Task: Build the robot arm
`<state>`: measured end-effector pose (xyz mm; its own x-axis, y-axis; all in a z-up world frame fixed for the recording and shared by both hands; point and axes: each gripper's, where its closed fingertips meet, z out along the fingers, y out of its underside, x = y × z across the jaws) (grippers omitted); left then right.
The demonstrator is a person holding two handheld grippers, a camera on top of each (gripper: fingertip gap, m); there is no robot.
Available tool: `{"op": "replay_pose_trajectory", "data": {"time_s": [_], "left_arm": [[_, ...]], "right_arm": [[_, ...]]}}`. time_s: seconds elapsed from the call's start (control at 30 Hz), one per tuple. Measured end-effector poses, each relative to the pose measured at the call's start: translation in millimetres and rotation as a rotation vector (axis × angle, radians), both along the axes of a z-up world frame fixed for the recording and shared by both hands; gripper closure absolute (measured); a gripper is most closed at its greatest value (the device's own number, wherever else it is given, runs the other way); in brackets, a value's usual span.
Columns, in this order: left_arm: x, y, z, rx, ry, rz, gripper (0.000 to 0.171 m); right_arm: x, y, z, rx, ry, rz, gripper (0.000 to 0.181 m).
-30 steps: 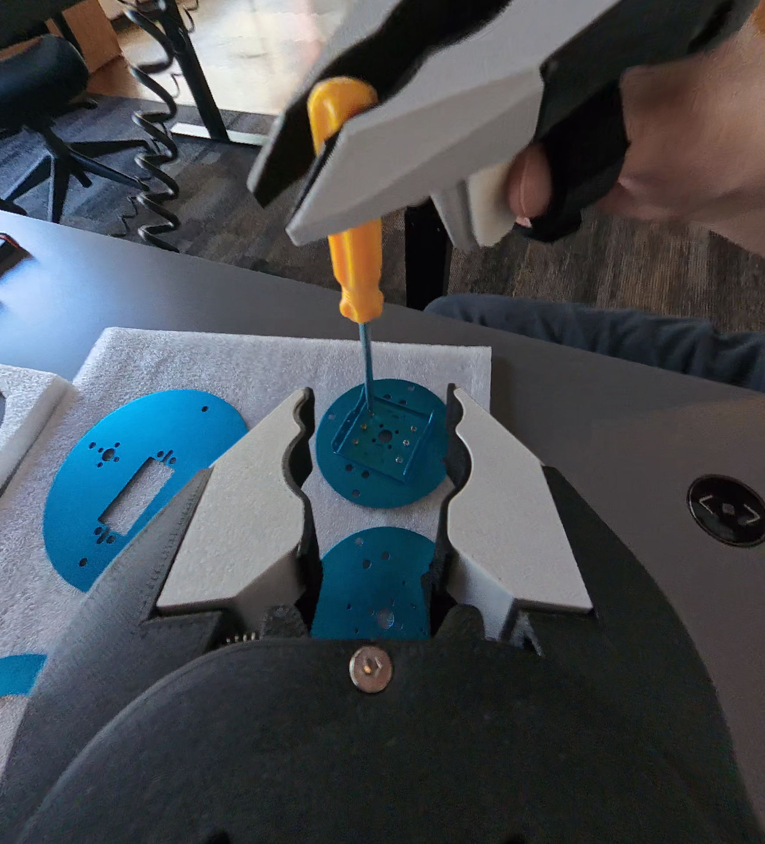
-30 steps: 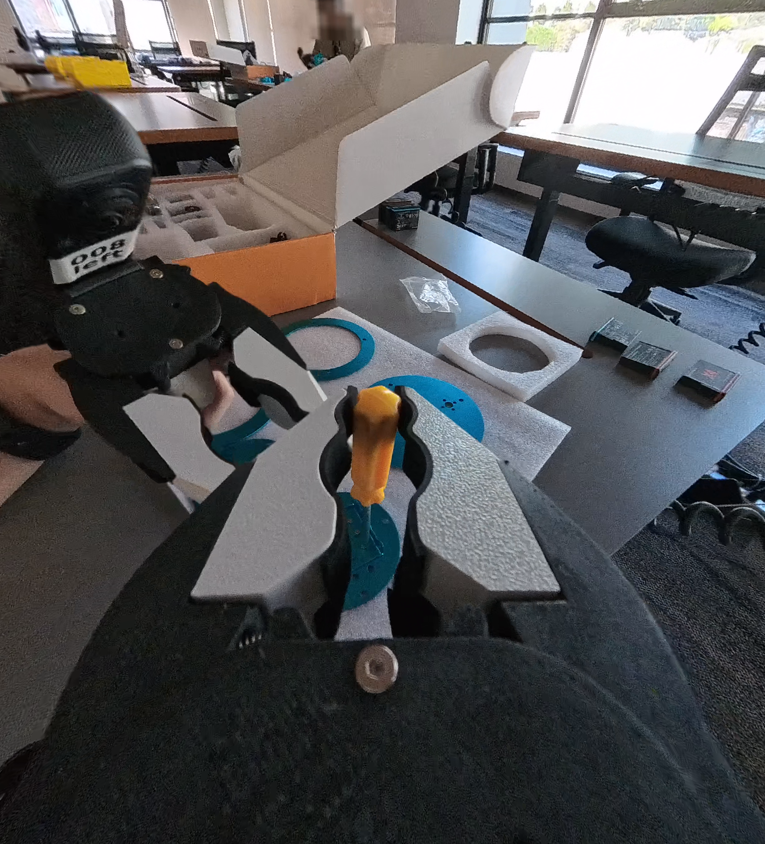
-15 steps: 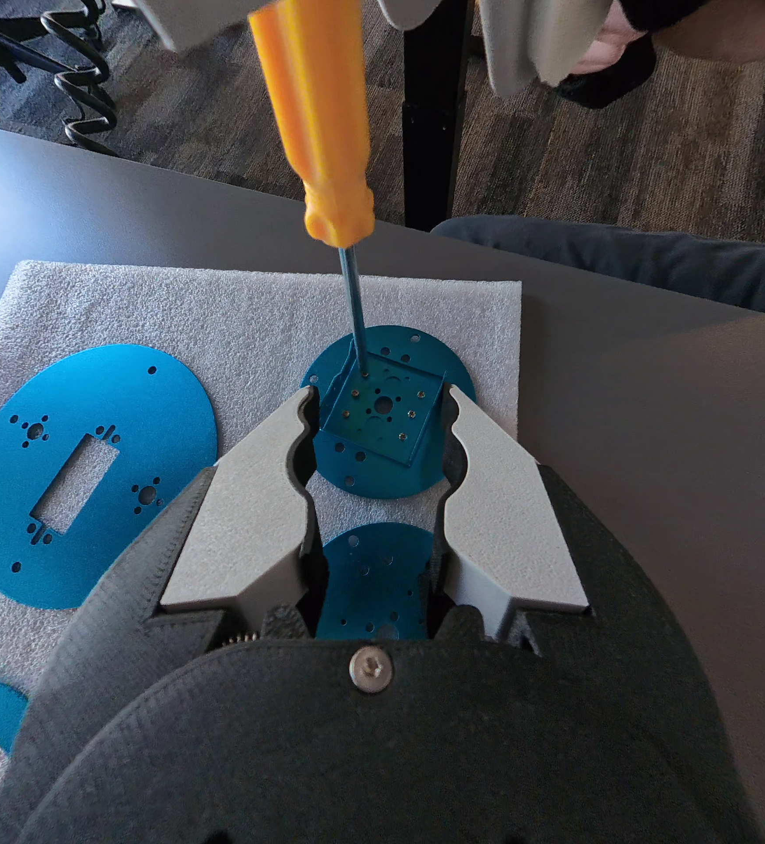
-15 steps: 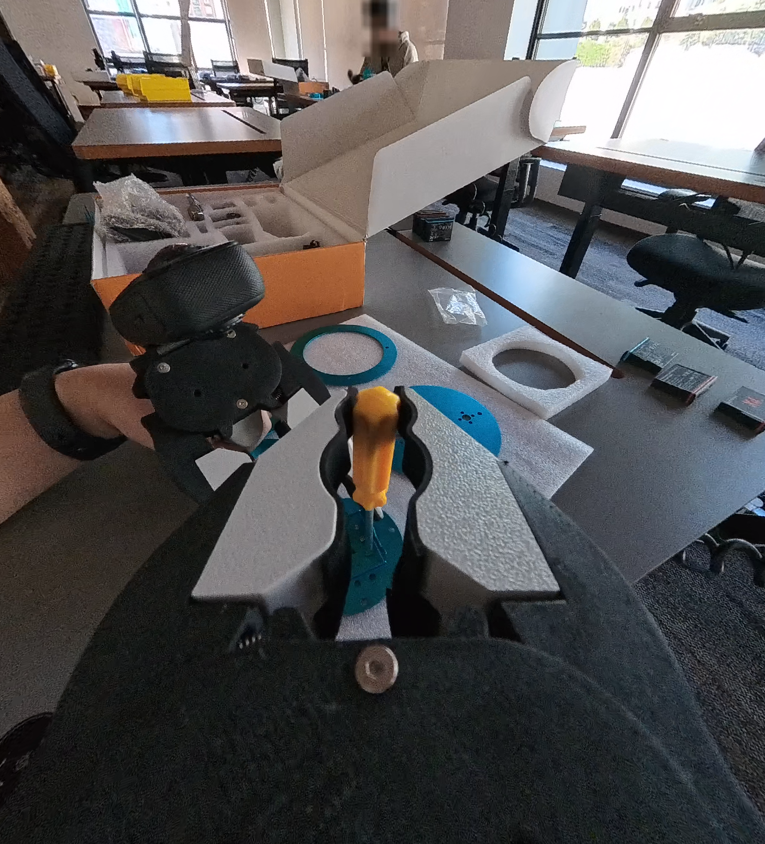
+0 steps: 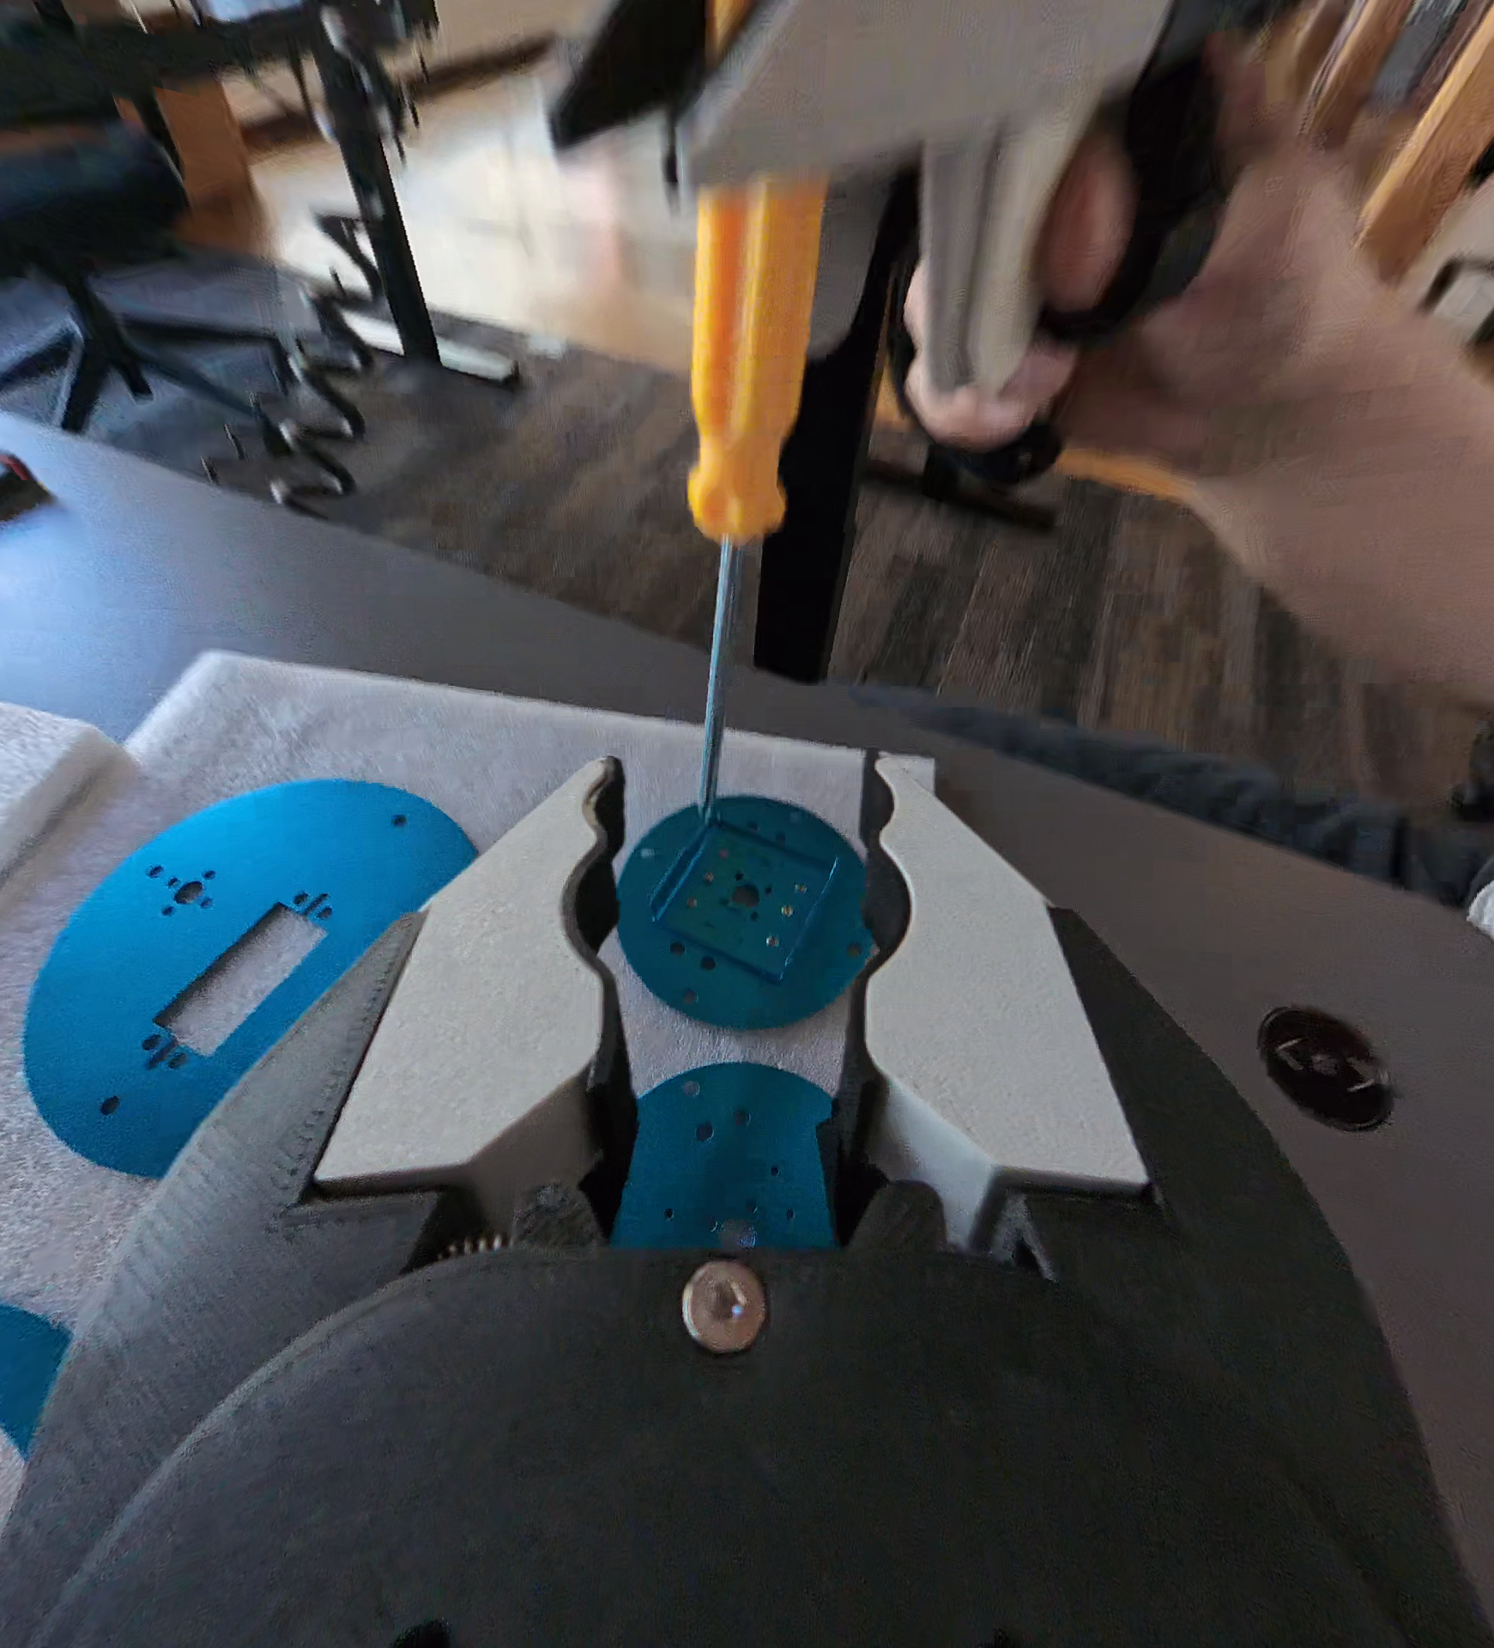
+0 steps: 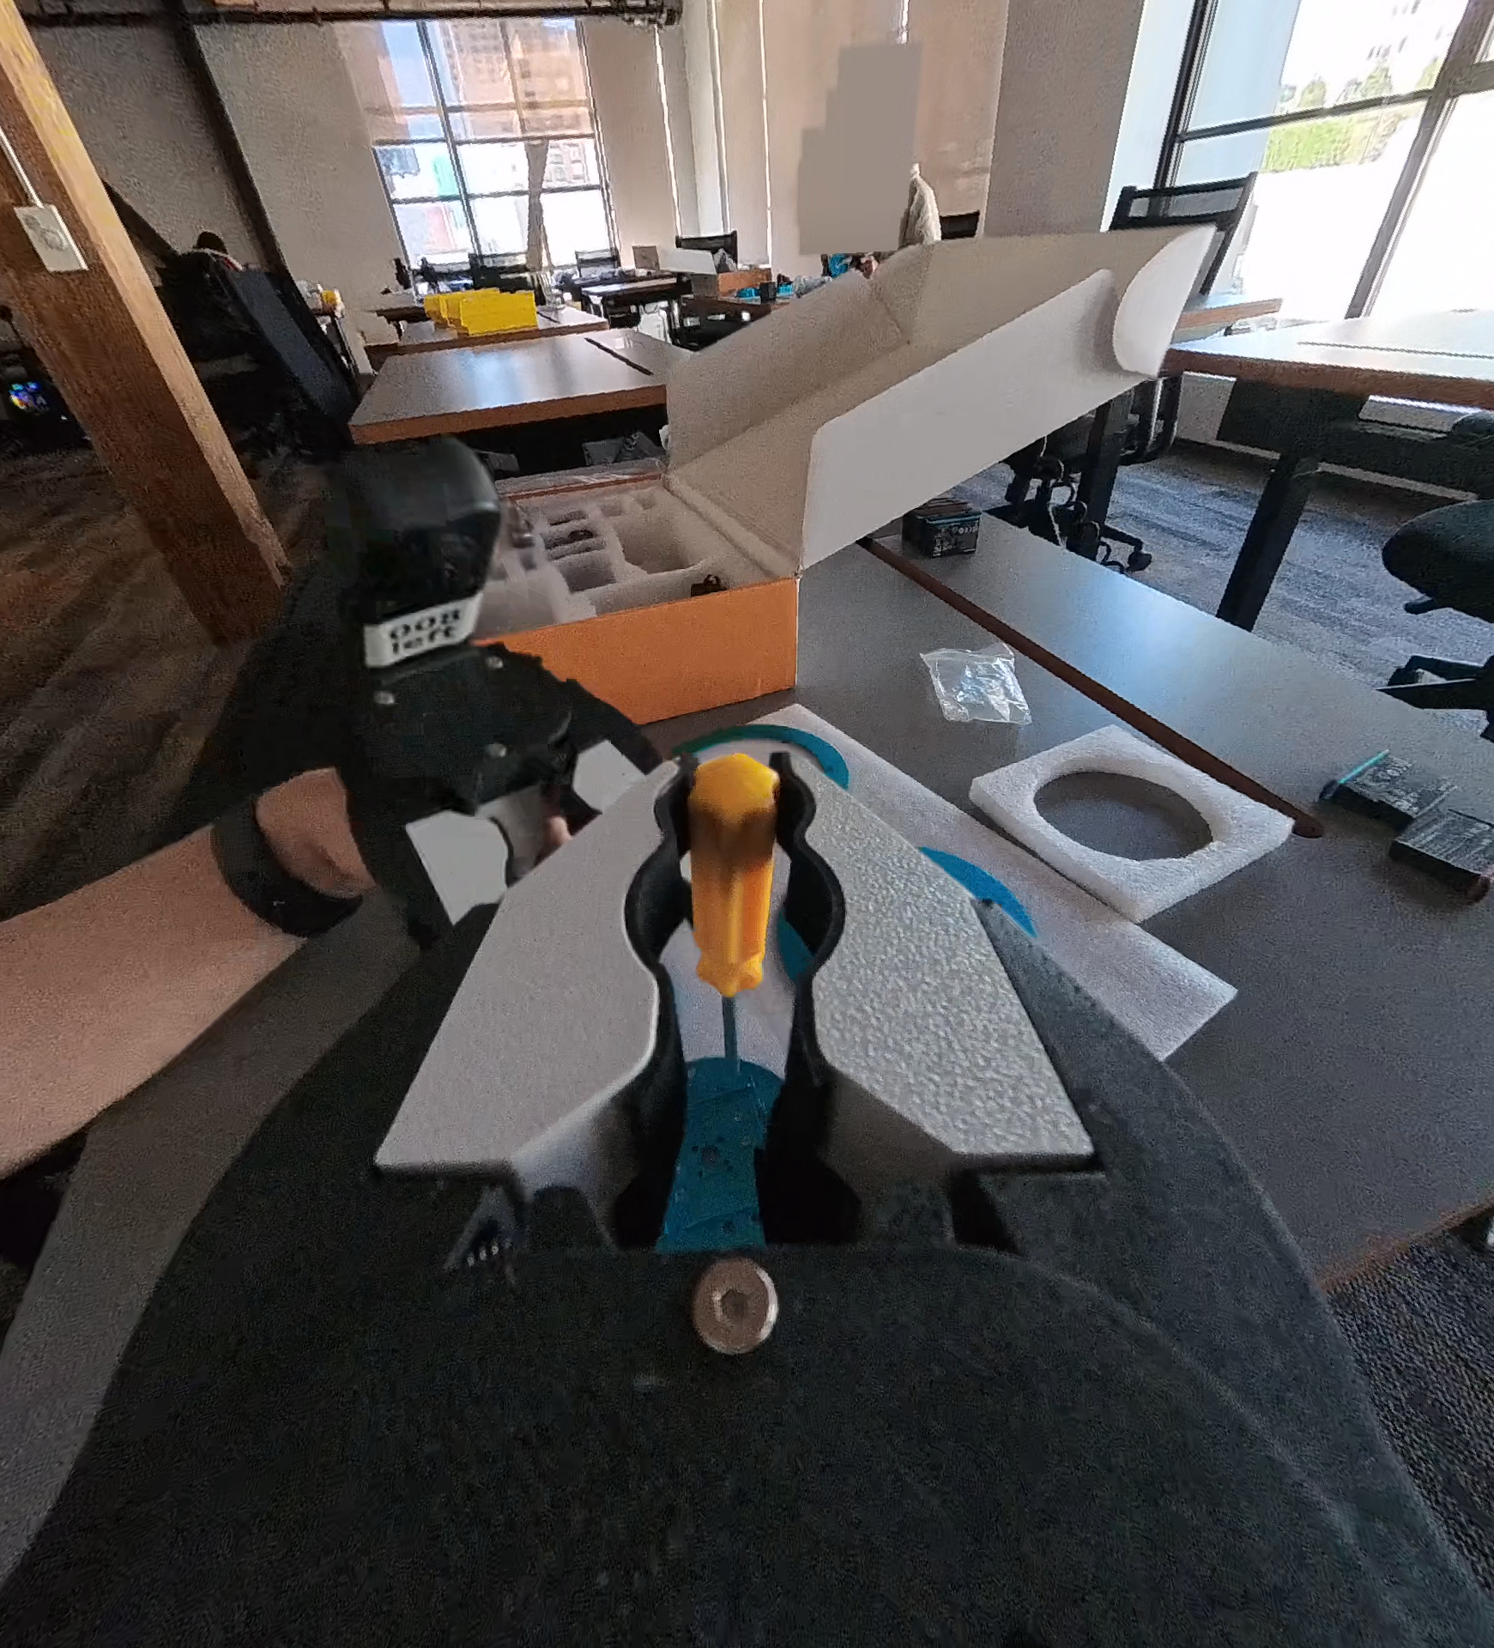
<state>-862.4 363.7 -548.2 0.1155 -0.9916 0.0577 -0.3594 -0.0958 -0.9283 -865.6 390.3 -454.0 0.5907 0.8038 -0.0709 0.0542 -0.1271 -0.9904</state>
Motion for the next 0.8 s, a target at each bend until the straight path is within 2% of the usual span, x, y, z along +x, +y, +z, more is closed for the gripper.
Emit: {"op": "replay_pose_trajectory", "data": {"time_s": [0.07,0.13,0.4,0.57,0.7,0.8], "left_arm": [[-8,4,19,0.004,-0.095,0.014,0.135],[-9,9,20,0.010,-0.103,0.042,0.138],[4,10,-8,0.045,0.022,0.035,0.146],[8,12,-16,0.100,0.060,0.036,0.168],[8,13,-21,0.101,0.075,0.034,0.168],[8,15,-25,0.096,0.092,0.051,0.153]], "right_arm": [[-6,5,-9,-0.013,-0.025,0.015,0.165],[-11,8,-19,-0.039,-0.046,0.033,0.165],[-13,12,-29,-0.067,-0.039,0.056,0.165],[-13,13,-31,-0.080,-0.044,0.073,0.165],[-15,13,-35,-0.090,-0.053,0.086,0.165],[-15,13,-35,-0.090,-0.050,0.095,0.165]]}}
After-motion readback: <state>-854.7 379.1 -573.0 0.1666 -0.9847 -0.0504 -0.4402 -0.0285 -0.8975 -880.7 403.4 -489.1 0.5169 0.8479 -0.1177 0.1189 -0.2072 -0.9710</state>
